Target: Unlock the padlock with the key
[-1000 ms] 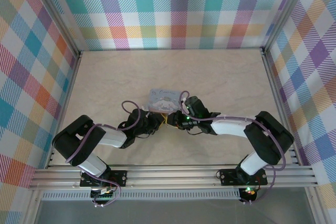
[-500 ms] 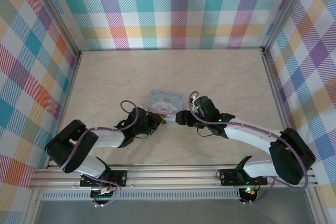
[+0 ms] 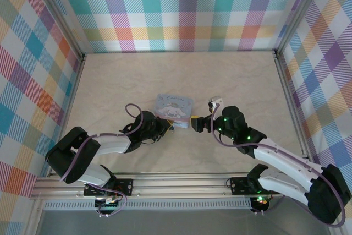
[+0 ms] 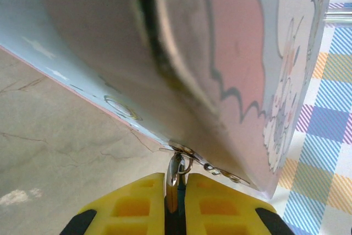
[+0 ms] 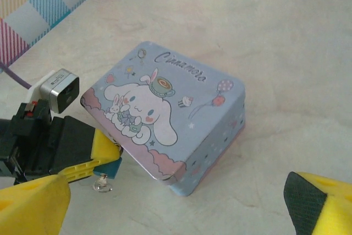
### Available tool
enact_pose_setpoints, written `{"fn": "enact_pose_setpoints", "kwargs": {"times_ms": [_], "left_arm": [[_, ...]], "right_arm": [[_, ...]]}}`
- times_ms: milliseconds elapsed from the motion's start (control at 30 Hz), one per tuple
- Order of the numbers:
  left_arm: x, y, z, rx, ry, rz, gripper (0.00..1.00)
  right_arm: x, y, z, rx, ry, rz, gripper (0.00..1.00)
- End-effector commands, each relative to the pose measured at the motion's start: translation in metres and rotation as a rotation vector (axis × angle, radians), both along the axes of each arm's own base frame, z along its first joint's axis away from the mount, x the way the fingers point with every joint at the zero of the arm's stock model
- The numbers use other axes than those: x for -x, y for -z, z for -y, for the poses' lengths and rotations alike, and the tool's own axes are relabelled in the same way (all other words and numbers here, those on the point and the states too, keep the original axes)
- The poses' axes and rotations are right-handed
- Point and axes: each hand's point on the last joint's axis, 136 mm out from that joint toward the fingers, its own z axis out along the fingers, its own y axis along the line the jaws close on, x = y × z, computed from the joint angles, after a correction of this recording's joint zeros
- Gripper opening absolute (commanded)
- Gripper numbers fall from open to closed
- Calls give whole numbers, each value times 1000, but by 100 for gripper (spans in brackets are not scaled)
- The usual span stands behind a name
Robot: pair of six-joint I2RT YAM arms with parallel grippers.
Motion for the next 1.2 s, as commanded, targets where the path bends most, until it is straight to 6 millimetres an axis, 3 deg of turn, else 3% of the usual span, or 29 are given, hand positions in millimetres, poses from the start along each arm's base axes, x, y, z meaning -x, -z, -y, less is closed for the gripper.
{"fn": "enact_pose_setpoints", "kwargs": {"times_ms": [0,167,433,767,1167], "left_arm": [[6,2,1,-15,-7,-43,0],[6,4,1,-15,-20,-68,0],[5,-1,3,-11,-22,-77,0],[3,-6,4,-5,-24,-79,0],[0,-7,9,10,-26,-83,0]], "right_arm": [[-2,-25,-1,61,-71,234,100],[14,-27,-12,185,-251,395,100],[37,-8,-24,361,-501,528,100],[44,14,-35,549,-576,616,100],[61,61,-82,722,-631,661,93]]}}
